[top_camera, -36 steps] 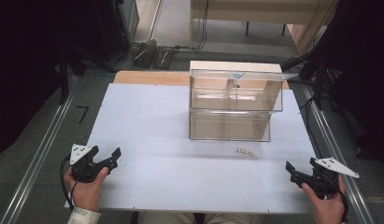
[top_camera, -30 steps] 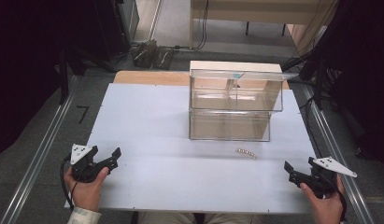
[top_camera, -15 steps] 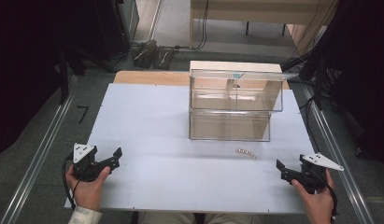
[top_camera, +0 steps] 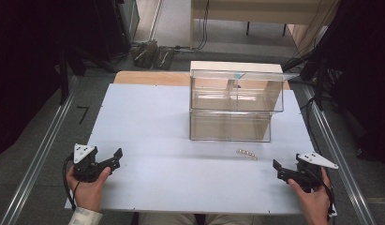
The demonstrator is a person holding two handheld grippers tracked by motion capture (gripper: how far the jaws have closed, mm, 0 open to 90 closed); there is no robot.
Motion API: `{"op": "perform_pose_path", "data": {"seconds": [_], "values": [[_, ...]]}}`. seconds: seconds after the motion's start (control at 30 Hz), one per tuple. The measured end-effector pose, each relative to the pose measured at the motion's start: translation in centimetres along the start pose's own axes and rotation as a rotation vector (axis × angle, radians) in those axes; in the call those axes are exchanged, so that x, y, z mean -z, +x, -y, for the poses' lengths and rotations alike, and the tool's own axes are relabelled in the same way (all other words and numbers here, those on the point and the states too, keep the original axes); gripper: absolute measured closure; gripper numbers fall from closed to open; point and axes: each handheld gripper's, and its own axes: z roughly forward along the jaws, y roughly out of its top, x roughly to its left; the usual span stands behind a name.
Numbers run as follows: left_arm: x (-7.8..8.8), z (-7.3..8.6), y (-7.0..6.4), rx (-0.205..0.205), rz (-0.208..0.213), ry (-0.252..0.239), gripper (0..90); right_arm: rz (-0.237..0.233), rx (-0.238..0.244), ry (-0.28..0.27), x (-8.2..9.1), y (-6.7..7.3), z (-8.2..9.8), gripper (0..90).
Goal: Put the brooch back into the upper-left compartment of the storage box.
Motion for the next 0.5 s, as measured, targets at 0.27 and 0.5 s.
{"op": "perform_pose_path", "data": {"seconds": [0.27, 0.5], "values": [[0.0, 0.0, -0.1, -0.004, 0.003, 0.002, 7.9, -0.016, 0.013, 0.002, -0.6, 0.6, -0.3, 6.2], [0.0, 0.0, -0.1, -0.004, 0.004, 0.001, 7.9, -0.039, 0.036, 0.015, -1.5, 1.6, -0.8, 6.3]]}}
